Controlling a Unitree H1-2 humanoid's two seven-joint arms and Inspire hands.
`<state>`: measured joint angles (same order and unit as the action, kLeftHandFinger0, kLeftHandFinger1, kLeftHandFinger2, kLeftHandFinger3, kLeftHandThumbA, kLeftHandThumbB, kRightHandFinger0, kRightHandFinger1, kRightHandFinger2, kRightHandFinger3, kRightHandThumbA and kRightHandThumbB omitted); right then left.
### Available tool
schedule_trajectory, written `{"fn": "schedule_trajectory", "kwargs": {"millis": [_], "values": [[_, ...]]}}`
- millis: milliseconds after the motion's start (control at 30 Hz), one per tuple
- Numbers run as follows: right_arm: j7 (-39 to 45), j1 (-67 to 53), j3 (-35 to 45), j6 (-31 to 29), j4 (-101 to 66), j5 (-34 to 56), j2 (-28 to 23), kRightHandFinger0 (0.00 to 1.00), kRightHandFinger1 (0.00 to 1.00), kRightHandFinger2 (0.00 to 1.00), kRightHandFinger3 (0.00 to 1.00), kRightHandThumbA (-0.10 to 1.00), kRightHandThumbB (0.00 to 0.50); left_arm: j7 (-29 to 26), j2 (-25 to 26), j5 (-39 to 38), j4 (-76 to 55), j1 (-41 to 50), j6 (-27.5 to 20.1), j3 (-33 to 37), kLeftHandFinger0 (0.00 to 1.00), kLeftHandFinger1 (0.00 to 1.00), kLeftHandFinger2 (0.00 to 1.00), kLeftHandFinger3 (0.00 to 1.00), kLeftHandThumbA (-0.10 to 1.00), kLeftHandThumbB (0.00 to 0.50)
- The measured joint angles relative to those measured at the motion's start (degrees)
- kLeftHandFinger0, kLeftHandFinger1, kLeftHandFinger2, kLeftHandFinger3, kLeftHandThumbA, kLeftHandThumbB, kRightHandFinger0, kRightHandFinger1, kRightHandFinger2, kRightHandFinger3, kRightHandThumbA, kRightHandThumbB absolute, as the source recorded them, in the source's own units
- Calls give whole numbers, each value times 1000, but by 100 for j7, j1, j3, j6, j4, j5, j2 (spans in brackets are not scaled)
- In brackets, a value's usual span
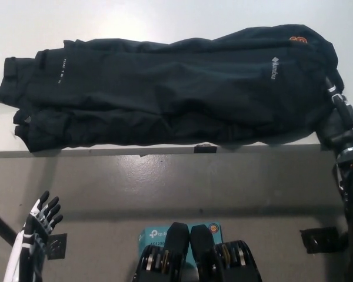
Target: The robot grabs the right edges of the black jacket on the table, and folds it in half
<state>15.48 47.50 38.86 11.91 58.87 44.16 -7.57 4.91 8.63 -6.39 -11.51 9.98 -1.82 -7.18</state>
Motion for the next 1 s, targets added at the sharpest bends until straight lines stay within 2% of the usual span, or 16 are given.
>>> {"fn": "schedule_trajectory", "kwargs": {"millis": [233,267,300,333,367,400,433,467,500,533,633,767,800,833,900,1000], "values": [[6,49,50,369,18,199,129,1000,1000,1000,1000,1000,440,55,17,-10,0,16,0,-4,1000,1000,1000,1000,1000,239],[2,64,40,408,18,205,149,1000,1000,1000,1000,942,440,56,17,-12,0,15,0,-6,1000,1000,1000,1000,1000,238],[-11,77,35,450,14,209,163,1000,1000,1000,1000,777,431,57,18,-12,0,13,0,-7,1000,1000,1000,1000,1000,242],[-41,91,33,476,2,212,181,879,966,1000,1000,589,374,58,20,-13,0,12,0,-9,1000,1000,1000,1000,1000,257],[-88,109,22,506,-11,211,195,342,464,714,963,286,342,58,21,-18,0,11,0,-12,1000,1000,1000,1000,1000,259],[-165,128,7,522,-17,205,201,32,98,374,472,-37,274,58,21,-21,-1,12,0,-13,1000,1000,1000,1000,1000,254],[-269,142,-2,531,-20,184,204,1,10,275,330,-97,188,57,21,-21,-1,13,1,-14,1000,1000,1000,1000,1000,251],[-435,163,-26,516,-47,144,214,0,2,262,304,-99,154,57,21,-20,0,14,2,-13,1000,1000,1000,1000,1000,250],[-571,185,-77,485,-96,91,227,0,0,340,356,-100,109,57,21,-20,0,14,3,-13,1000,1000,1000,1000,1000,245],[-676,203,-114,461,-136,41,240,0,5,498,738,-100,89,57,21,-20,0,13,4,-12,1000,1000,1000,1000,1000,243],[-1086,233,-254,324,-352,-130,349,0,44,625,924,-100,97,58,22,-20,0,13,4,-11,1000,1000,1000,1000,1000,252],[-1517,247,-360,127,-575,-307,484,0,47,642,1000,-100,90,62,40,-20,0,13,3,-9,1000,1000,1000,1000,1000,230],[-1578,247,-371,89,-611,-339,499,0,44,641,860,-100,74,63,45,-20,0,12,3,-9,1000,1000,1000,1000,1000,235],[-1668,247,-392,36,-666,-385,527,0,97,686,816,-100,55,68,55,-20,0,11,3,-7,1000,1000,1000,1000,1000,250],[-1803,247,-428,-67,-729,-460,556,0,136,700,958,-100,53,77,61,-20,-1,8,3,0,1000,1000,1000,1000,1000,256],[-1976,247,-469,-179,-805,-533,571,0,155,704,1000,-100,47,83,61,-20,-1,8,4,17,1000,1000,1000,1000,1000,262]]}}
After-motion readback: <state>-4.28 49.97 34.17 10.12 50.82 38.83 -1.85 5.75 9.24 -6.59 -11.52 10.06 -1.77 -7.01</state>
